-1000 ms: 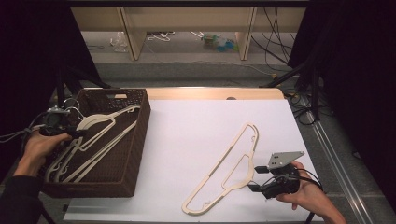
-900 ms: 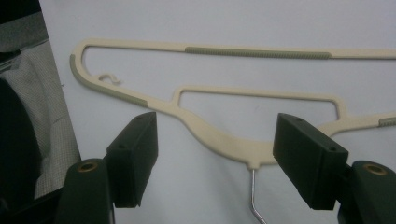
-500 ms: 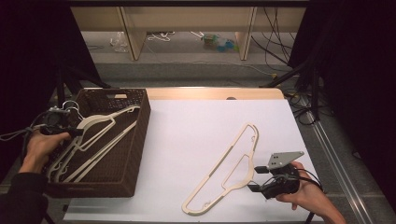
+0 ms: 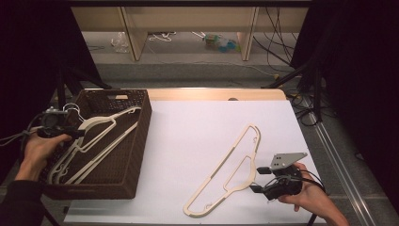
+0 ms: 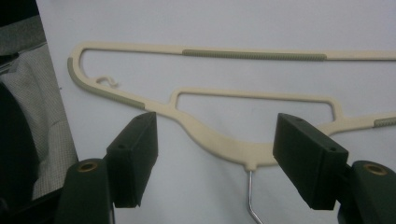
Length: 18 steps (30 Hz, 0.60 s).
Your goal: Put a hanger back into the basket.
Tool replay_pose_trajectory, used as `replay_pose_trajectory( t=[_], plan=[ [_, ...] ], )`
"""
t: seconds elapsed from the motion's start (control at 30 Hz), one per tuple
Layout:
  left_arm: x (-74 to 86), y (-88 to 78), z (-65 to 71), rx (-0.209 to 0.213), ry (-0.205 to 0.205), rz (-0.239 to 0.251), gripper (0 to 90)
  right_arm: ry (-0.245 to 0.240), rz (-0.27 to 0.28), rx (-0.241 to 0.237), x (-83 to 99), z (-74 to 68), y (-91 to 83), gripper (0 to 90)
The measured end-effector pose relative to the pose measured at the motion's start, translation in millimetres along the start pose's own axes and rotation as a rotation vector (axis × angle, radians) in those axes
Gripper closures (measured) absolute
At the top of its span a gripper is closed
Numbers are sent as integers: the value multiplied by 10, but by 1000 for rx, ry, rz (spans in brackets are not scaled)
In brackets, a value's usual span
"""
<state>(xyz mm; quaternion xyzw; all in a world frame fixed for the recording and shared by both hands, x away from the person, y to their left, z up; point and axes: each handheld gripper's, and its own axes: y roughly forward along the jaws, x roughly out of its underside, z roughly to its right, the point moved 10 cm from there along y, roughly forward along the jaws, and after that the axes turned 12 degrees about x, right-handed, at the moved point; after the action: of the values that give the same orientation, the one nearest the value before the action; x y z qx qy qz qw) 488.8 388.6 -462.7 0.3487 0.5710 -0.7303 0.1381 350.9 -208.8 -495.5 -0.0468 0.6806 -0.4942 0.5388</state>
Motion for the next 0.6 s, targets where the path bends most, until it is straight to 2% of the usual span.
replay_pose_trajectory(
  t=[0.07,0.13,0.23,0.3,0.4,0.53,0.57,0.6],
  plan=[
    [-66,-118,75,1,4,52,437,0,2,5,-5,4,2,322],
    [-119,-239,191,26,16,104,408,1,5,6,-9,6,0,321],
    [-168,-453,448,63,39,200,378,-1,10,18,-10,22,2,320],
    [-155,-541,644,81,61,228,346,-2,5,20,-3,30,13,319],
    [-102,-609,976,119,111,247,336,0,-5,30,17,40,22,319],
    [24,-588,1572,218,200,241,309,-4,-19,43,47,67,44,319],
    [61,-566,1763,243,224,247,301,-2,-19,49,54,75,53,319],
    [79,-544,1887,271,251,254,300,0,-14,66,63,87,77,319]
  ],
)
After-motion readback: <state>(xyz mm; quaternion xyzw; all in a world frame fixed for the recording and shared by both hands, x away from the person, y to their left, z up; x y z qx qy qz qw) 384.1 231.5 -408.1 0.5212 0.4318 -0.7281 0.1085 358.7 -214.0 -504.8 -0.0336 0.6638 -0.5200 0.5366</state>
